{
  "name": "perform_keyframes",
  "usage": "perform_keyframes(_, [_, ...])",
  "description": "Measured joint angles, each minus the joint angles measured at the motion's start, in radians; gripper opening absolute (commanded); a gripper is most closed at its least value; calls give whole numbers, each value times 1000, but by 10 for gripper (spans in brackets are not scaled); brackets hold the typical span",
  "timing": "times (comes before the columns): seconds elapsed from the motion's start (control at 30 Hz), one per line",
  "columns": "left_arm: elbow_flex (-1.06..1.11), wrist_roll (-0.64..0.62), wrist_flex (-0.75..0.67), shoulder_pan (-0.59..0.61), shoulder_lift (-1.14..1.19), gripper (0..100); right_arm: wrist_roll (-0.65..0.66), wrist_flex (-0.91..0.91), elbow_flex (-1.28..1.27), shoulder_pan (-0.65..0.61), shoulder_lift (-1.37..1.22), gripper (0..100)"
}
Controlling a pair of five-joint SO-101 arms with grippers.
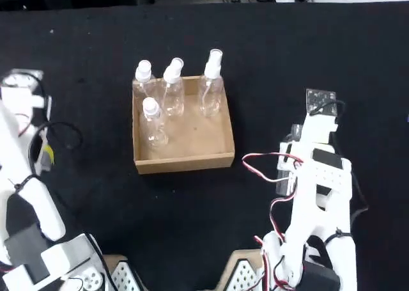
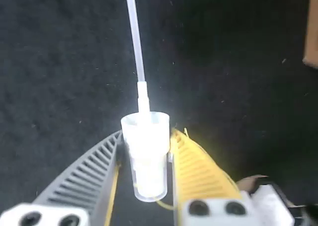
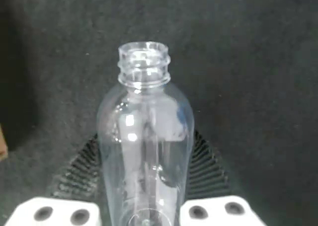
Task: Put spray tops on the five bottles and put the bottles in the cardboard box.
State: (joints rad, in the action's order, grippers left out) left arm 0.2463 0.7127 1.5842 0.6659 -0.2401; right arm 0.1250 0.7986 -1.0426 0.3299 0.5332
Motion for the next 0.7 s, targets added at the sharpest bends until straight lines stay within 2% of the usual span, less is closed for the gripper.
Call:
perform_keyframes(0.17, [249,141,-233,52,0,94,-35,-43,-60,-20,2,10])
perform_keyframes(0.33, [399,261,-434,143,14,259,-41,-114,-107,-20,2,10])
perform_keyframes(0.4, [417,308,-457,167,14,303,-41,-120,-107,-20,2,10])
perform_keyframes(0.7, [423,525,-470,247,14,306,-41,-129,-123,-20,2,10])
